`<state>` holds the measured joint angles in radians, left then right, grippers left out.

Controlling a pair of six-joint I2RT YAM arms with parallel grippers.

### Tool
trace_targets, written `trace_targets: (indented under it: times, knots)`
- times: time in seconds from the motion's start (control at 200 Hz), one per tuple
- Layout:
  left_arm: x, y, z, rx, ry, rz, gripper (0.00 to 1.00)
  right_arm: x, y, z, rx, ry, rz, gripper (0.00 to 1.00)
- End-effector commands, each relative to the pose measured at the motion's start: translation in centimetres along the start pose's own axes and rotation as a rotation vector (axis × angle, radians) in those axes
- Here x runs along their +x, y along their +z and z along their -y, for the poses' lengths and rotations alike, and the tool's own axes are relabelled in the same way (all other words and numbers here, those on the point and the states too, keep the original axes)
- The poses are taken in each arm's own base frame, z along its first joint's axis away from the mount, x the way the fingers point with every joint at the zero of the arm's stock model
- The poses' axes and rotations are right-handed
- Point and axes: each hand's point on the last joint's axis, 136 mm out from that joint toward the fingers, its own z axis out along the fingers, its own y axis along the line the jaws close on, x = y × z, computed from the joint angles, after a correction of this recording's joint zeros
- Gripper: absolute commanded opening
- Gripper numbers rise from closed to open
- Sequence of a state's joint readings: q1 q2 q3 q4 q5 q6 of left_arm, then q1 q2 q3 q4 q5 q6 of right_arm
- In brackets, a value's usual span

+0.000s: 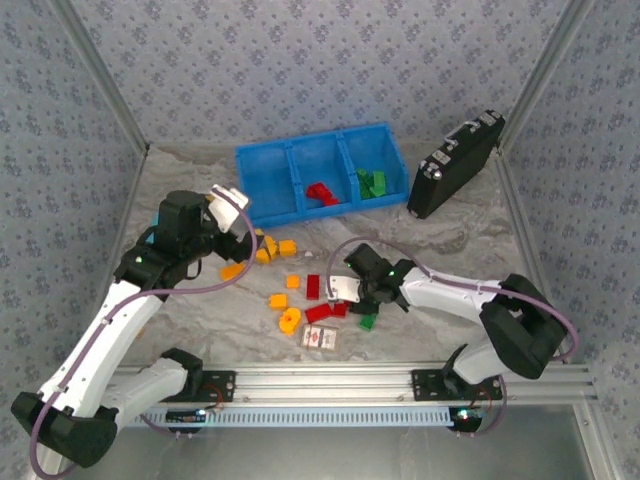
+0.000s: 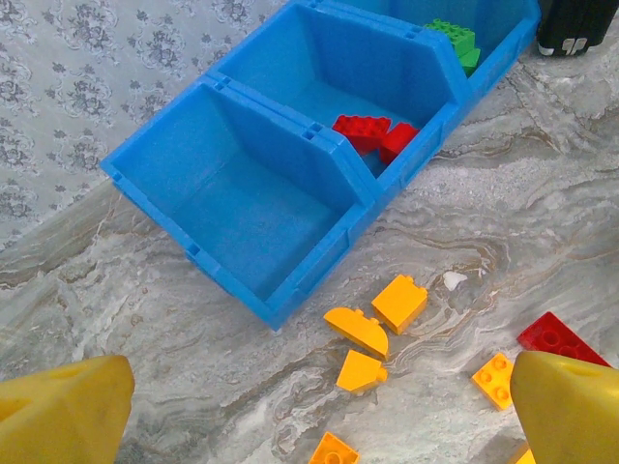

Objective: Sort the legos into containers by color
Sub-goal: Pick up the lego from the bottom-center of the table, then place the lego in the container.

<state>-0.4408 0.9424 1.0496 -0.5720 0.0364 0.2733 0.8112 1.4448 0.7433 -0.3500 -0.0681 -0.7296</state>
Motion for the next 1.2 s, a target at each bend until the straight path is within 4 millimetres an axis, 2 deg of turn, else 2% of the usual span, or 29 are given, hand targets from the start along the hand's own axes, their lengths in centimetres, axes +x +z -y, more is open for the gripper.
trace_targets:
  times: [0.0,0.12,0.205,0.39,0.55,0.65,0.685,0.7,0.785,0.96,1.085,1.195]
  knots:
    - [-0.7,-0.2,0.2,0.005,0.023,0.033,1.0,-0.2,0.0,0.3,-0.007,-0.011,-0.005,0.31]
    - [-0.7,-0.2,0.2,0.006,0.028,0.031,1.0,-0.2,-0.4,1.1,0.03,-0.024,-0.014,0.28]
    - [-0.8,-0.1,0.2,0.007,0.035,0.031,1.0,-1.8,-2.0,2.6,0.068,-0.026,0.021,0.26]
    - [-1.3,-0.5,0.2,0.005,0.057,0.042,1.0,-5.8,-6.3,7.8,0.2,-0.041,0.121,0.25]
    - [-1.1,-0.4,0.2,0.002,0.065,0.045,1.0,-8.4,-8.2,14.0,0.39,-0.051,0.21,0.25]
    - [-0.9,-0.3,0.3,0.006,0.074,0.039,1.0,-9.6,-7.5,17.7,0.474,-0.046,0.187,0.27]
    - [-1.0,-0.3,0.2,0.005,0.078,0.036,1.0,-9.5,-6.5,18.4,0.488,-0.046,0.163,0.29]
    - [-1.0,-0.3,0.2,0.004,0.079,0.034,1.0,-10.4,-7.1,19.6,0.524,-0.044,0.178,0.29]
    - [-1.2,-0.3,0.0,-0.003,0.086,0.029,1.0,-11.3,-5.9,22.5,0.596,-0.02,0.175,0.26]
    - [-1.6,-0.3,-0.2,-0.003,0.096,0.014,1.0,-11.0,-3.2,28.1,0.71,0.053,0.109,0.2]
    - [-1.4,-0.2,-0.2,-0.005,0.102,-0.002,1.0,-10.2,-1.7,30.8,0.736,0.098,0.082,0.21]
    - [-1.1,0.0,-0.2,-0.004,0.107,-0.019,1.0,-9.8,-1.2,32.2,0.749,0.126,0.098,0.28]
